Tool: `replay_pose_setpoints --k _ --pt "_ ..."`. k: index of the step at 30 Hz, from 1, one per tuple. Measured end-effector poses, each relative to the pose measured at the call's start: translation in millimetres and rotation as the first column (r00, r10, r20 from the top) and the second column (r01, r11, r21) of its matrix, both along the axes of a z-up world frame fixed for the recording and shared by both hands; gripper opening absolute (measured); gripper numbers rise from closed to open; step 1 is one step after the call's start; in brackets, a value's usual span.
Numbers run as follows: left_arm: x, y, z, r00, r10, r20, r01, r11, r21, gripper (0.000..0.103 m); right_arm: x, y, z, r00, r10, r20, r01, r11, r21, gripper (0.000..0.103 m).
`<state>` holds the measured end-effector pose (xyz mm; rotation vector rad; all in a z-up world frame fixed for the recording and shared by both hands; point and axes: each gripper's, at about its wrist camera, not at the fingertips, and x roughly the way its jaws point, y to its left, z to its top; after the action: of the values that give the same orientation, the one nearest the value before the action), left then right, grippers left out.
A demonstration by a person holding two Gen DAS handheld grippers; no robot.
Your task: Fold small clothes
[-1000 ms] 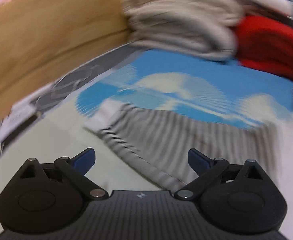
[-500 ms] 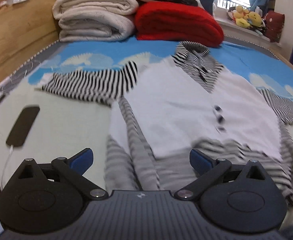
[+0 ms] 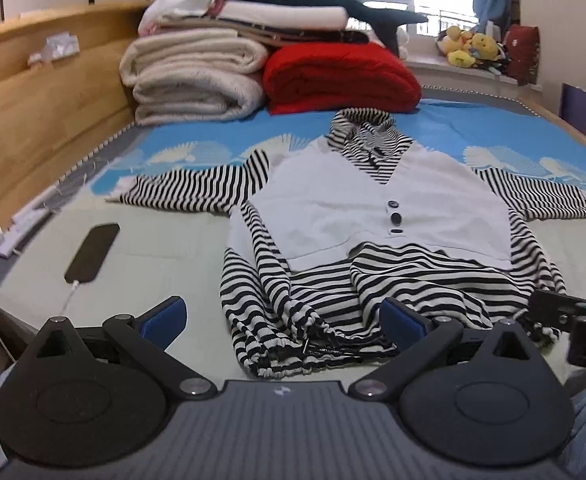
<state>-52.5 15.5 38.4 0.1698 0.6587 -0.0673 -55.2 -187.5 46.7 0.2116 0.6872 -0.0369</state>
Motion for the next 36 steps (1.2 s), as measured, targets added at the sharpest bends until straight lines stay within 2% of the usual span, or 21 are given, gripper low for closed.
replay_pose_setpoints --k 5,12,16,30,36 --pt "-13 -6 11 1.000 -0.020 0.023 0.020 1.000 0.005 0.103 -18 2 7 0.999 -0.001 0.033 0.001 1.000 0.006 0.092" --pt "-22 -16 8 1.000 -0.021 0.024 0.020 1.000 0.024 0.103 -26 -3 5 0.999 0.002 0.033 -0.003 1.000 0.017 0.092" --pt "-21 -24 7 0.999 -0.043 0.028 0.041 0.998 0.043 0.103 -25 -5 3 1.000 0.002 0.030 -0.002 1.000 0.023 0.092" --pt "-6 -20 -5 0.999 -0.033 -0.018 0.034 0.999 0.032 0.103 -9 -4 -5 1.000 0.006 -0.010 -0.005 1.000 0.028 0.092" --pt "-3 -19 -6 0.999 -0.041 -0.021 0.042 0.999 0.020 0.103 -5 -8 -3 1.000 -0.023 -0.004 0.023 0.999 0.028 0.092"
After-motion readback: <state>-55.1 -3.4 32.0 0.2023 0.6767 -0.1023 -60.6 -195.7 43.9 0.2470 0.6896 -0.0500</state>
